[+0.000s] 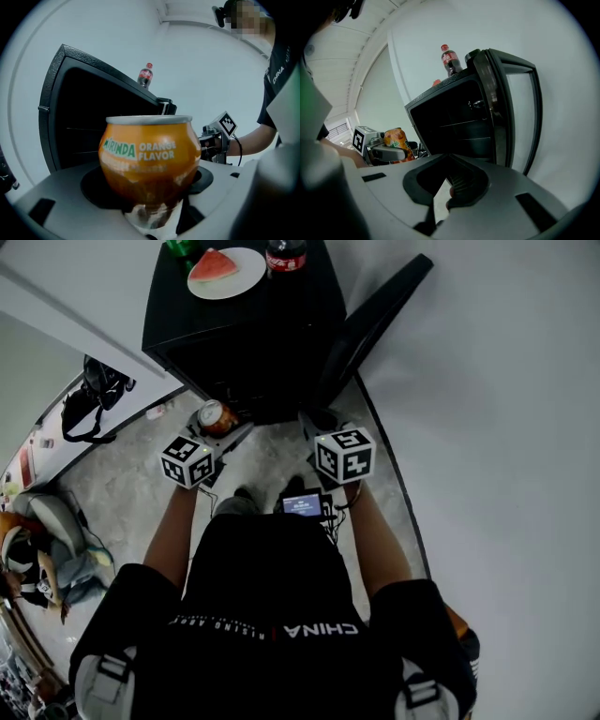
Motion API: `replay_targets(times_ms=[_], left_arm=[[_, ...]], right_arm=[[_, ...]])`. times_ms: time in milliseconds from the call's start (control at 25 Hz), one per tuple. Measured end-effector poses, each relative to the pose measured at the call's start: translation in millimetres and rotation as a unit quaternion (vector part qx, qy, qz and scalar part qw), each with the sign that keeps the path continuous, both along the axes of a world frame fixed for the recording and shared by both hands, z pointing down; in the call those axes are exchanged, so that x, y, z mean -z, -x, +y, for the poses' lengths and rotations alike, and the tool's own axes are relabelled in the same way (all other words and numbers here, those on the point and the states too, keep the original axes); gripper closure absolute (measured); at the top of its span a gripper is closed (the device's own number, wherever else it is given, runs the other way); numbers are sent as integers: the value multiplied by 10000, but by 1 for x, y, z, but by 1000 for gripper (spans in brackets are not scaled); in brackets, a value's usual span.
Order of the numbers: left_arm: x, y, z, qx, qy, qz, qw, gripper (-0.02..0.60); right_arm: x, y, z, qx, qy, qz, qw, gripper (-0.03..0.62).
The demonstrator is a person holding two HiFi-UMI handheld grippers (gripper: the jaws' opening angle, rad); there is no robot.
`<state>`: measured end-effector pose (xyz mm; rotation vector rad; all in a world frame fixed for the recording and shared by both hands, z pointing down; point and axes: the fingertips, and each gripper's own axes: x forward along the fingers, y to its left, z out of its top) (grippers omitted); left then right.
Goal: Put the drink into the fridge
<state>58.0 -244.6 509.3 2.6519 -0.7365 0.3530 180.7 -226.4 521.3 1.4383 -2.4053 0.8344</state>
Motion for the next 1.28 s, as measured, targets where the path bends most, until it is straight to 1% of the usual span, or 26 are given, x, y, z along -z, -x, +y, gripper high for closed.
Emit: replay_targets(times_ms=[160,280,360,520,760,920,1040,1280], left_arm=[[0,1,-8,-4,16,-12,10000,236],[0,2,-11,-167,-8,-80,9998,236],[-2,6,-13,-282,-10,-139,9995,236],[-3,13,-23,-357,8,-117,9993,236],[-4,17,-28,-409,78,-36,9991,236],[-10,20,-33,-359,131,-54,9993,236],[-15,18,-41,-242,125,-122,9996,236],[-48,6,-68,139,115,-496,9986,236]], right_arm=[[6,12,-14,87,-46,26,9999,580],[10,22,-22,62,-33,10,10000,580],[13,30,-25,102,-71,140,9998,580],[21,45,-32,273,-206,469,9983,580],[16,50,-35,211,-117,454,9987,580],[8,50,-36,176,-55,403,9990,580],[4,48,-38,155,-8,357,9992,580],[-8,48,-55,267,37,412,9988,580]])
